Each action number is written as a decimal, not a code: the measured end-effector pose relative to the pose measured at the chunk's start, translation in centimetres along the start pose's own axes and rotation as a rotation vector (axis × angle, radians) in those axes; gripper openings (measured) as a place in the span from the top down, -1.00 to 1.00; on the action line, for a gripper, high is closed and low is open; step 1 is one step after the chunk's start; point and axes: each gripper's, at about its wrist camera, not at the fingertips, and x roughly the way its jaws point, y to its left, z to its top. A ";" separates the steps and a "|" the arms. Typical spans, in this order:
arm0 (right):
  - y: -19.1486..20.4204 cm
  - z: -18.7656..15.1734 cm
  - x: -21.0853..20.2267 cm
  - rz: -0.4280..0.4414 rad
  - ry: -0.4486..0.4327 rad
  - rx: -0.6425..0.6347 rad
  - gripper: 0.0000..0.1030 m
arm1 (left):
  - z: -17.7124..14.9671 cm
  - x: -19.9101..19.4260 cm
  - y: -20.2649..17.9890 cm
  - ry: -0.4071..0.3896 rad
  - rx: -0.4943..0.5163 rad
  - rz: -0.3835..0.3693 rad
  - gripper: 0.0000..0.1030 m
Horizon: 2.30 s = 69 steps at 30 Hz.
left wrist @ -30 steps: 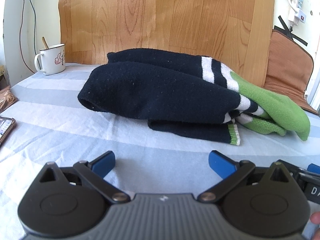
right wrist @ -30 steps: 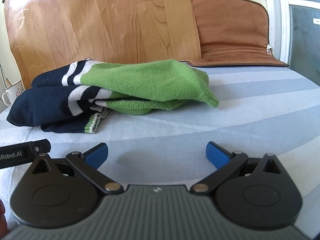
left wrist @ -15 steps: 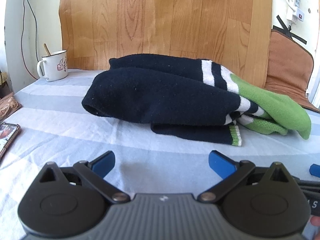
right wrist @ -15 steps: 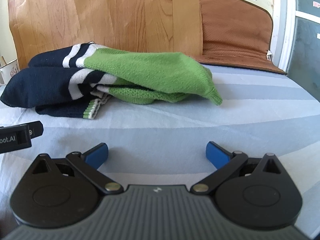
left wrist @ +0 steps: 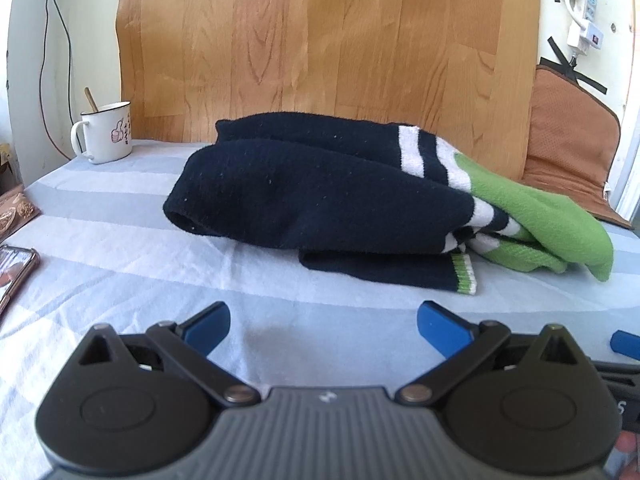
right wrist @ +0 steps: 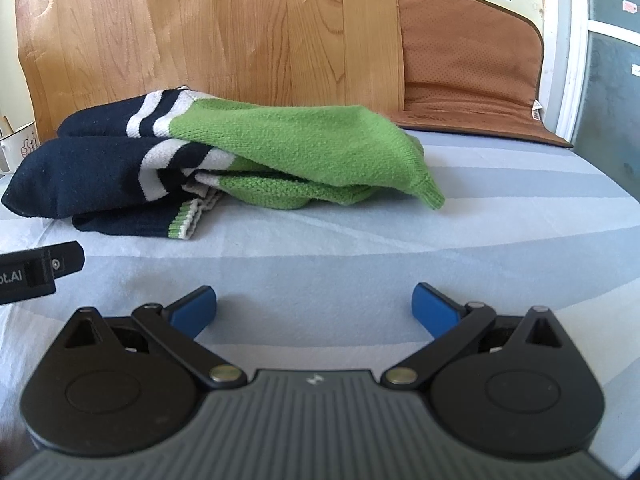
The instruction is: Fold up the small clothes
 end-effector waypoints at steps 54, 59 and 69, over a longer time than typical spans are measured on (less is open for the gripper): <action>-0.4 0.0 -0.3 0.049 -0.023 0.034 -1.00 | -0.2 0.5 -1.7 0.054 0.112 0.131 -1.00; -0.4 0.0 -0.3 0.050 -0.023 0.036 -1.00 | -0.3 0.2 -2.0 0.035 0.132 0.152 -1.00; -0.5 0.0 -0.3 0.050 -0.023 0.036 -1.00 | -0.4 0.3 -1.7 0.052 0.114 0.117 -1.00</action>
